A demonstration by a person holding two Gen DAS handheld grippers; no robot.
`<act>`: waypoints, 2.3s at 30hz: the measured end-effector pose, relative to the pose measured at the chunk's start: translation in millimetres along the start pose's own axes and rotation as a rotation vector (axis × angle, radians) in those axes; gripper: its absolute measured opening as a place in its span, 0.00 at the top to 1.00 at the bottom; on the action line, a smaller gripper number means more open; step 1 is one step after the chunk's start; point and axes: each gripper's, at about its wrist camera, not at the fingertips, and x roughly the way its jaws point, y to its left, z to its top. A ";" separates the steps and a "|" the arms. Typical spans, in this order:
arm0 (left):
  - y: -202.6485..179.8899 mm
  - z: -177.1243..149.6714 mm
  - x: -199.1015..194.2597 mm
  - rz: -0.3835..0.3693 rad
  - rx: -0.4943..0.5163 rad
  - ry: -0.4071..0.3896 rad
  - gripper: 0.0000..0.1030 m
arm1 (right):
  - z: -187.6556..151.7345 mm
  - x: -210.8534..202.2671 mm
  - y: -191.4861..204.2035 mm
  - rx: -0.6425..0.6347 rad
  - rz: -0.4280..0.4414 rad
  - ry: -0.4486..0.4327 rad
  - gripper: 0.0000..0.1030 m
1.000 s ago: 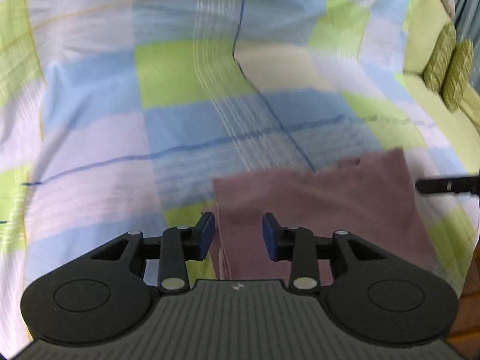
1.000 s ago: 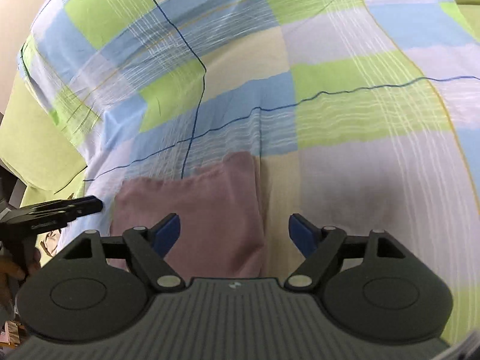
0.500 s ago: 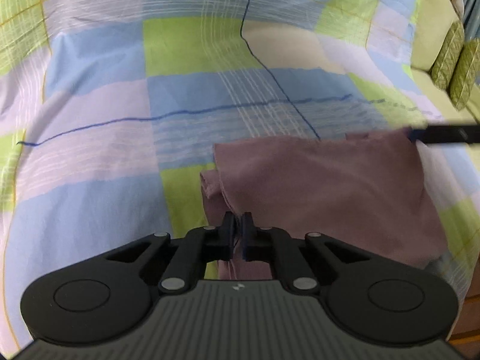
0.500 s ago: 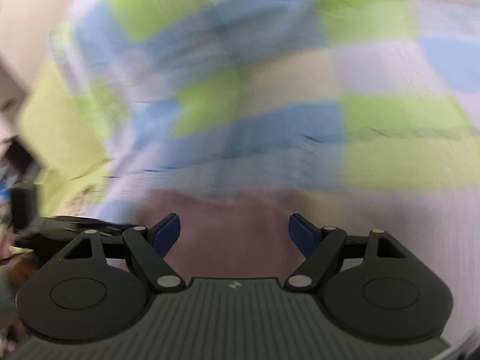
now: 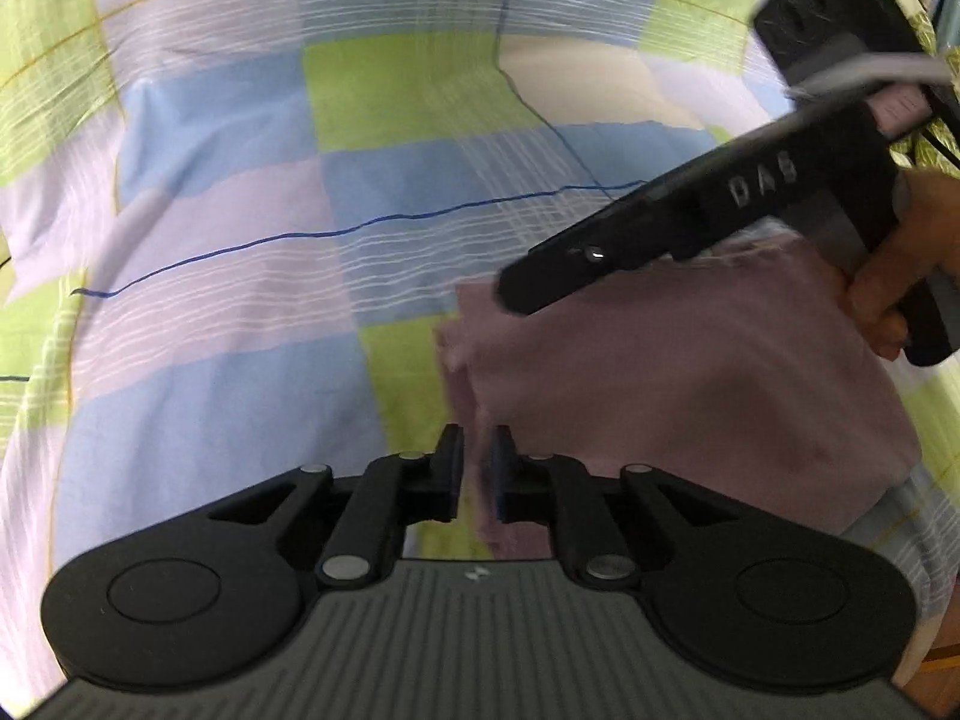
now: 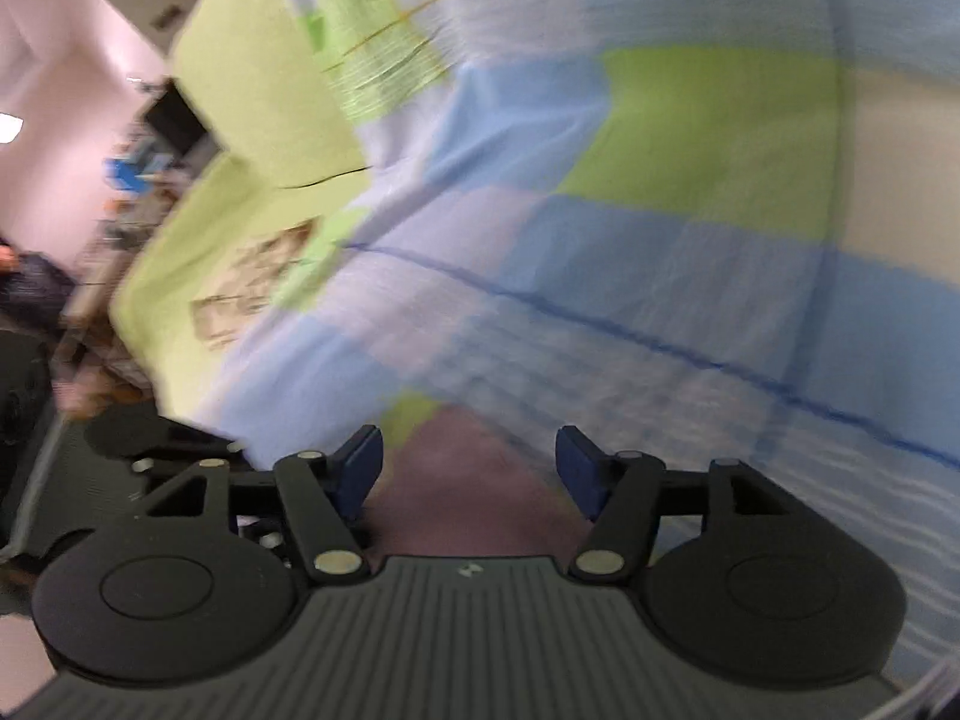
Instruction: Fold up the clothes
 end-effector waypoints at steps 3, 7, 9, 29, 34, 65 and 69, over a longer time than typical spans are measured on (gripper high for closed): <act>9.9 8.3 2.8 -0.037 0.007 0.000 0.85 | -5.0 -8.9 9.9 -0.075 0.014 -0.007 0.82; 8.2 24.5 17.1 -0.031 0.125 0.001 0.79 | -18.8 -16.3 16.2 -0.104 0.032 0.019 0.83; 3.0 30.7 20.6 -0.035 0.199 -0.016 0.73 | -24.1 -19.2 19.5 -0.119 0.028 0.017 0.83; 22.1 46.1 6.5 -0.073 0.058 0.007 0.54 | -16.2 -26.9 9.6 -0.058 -0.083 -0.055 0.50; -12.7 6.3 13.9 -0.108 -0.008 0.071 0.53 | 2.5 3.7 3.5 -0.109 -0.085 0.024 0.67; -0.7 1.6 4.1 0.107 -0.207 -0.006 0.70 | 10.8 32.2 25.2 -0.342 -0.241 0.029 0.60; -3.8 14.6 -12.0 0.077 -0.162 -0.060 0.66 | 8.9 -31.5 12.3 -0.108 -0.368 -0.136 0.35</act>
